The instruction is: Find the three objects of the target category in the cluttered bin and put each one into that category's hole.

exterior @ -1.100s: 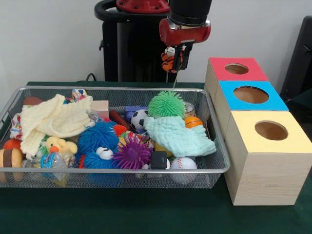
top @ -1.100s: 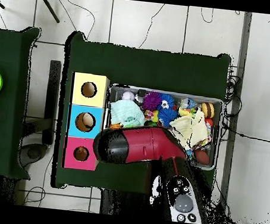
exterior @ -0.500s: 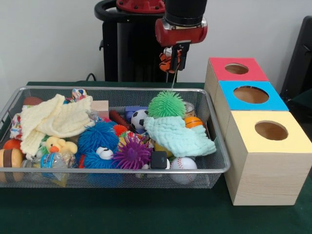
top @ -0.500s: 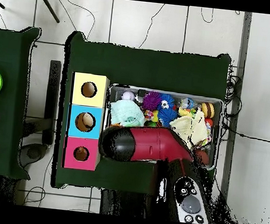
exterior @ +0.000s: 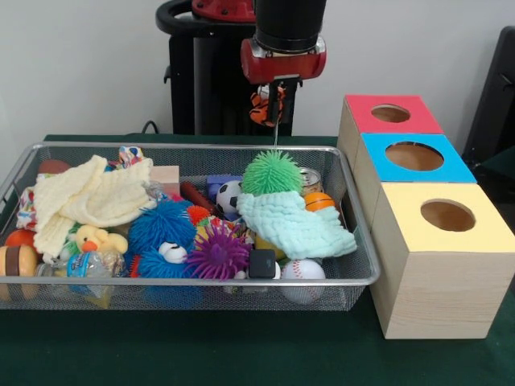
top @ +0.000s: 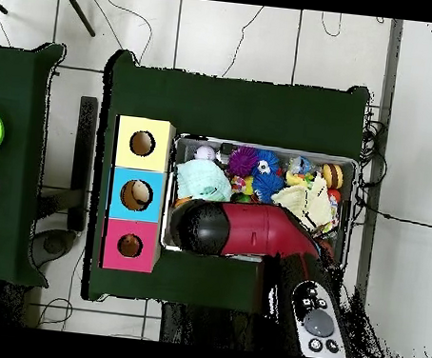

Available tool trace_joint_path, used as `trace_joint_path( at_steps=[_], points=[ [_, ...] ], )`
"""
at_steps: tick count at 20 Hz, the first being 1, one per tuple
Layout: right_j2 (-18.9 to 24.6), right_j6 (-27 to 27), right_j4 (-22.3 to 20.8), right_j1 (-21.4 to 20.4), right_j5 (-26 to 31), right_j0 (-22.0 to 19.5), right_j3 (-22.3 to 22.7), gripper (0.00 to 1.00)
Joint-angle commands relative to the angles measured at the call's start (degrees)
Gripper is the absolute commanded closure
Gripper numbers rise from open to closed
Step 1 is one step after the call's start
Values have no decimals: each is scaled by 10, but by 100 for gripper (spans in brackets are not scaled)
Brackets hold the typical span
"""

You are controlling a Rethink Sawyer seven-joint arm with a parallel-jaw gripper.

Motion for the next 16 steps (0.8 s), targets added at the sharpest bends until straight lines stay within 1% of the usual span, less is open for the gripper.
trace_joint_path(
  at_steps=[1,4,5,13,16],
  points=[
    [-5,63,19,-1,67,7,-20,100],
    [-16,87,25,-14,69,28,-11,100],
    [-17,91,31,-25,67,32,5,100],
    [-28,106,61,-18,62,57,11,100],
    [-36,114,75,-24,62,68,18,100]
  ],
)
